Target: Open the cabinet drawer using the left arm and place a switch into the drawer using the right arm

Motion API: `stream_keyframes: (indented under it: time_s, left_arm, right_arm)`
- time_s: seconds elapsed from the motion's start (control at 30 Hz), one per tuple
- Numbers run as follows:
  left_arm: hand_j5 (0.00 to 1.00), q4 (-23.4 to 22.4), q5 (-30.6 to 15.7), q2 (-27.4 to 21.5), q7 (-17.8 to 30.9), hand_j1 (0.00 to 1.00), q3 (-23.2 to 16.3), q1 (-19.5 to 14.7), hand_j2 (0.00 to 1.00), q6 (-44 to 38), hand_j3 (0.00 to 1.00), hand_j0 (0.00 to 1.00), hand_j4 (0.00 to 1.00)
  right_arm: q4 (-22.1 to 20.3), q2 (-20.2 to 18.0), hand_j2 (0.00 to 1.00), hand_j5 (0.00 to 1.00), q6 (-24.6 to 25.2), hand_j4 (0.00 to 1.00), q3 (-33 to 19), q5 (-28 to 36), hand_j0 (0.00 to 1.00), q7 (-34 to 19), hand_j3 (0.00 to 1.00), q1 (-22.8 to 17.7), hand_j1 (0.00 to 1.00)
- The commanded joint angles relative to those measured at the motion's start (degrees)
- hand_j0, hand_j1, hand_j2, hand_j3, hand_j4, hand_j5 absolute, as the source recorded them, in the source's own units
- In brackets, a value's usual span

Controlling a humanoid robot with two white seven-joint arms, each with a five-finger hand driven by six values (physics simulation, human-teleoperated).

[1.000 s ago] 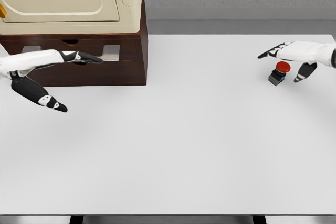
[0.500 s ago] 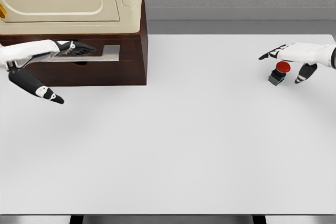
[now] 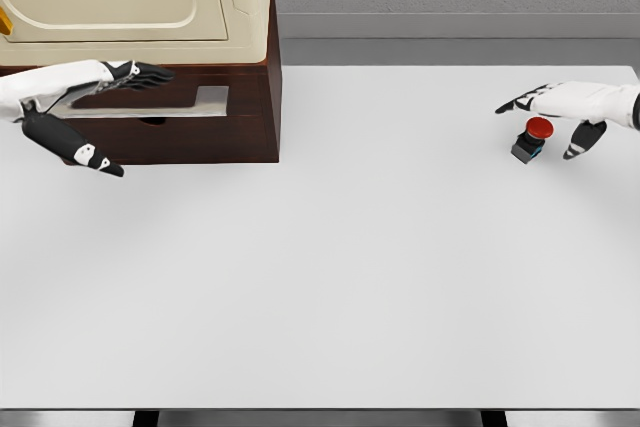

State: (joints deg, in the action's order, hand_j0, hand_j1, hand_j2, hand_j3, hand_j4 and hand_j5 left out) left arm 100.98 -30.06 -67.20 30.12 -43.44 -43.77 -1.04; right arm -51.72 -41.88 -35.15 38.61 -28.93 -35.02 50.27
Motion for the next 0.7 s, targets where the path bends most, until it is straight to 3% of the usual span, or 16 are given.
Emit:
stream_keyframes:
  time_s: [0.0,0.67]
  left_arm:
    - [1.0,-0.1,0.7,-0.2,-0.3,1.0,-0.1,0.1,1.0,-0.3,1.0,1.0,1.0]
    - [1.0,-0.4,4.6,-0.7,-0.2,1.0,-1.6,0.1,1.0,-5.0,1.0,1.0,1.0]
  right_arm:
    - [0.0,0.0,1.0,1.0,0.1,1.0,-0.1,0.2,1.0,0.0,1.0,0.0,1.0]
    - [-0.1,-0.2,1.0,1.0,0.1,1.0,0.3,0.4,1.0,0.0,1.0,0.6,1.0]
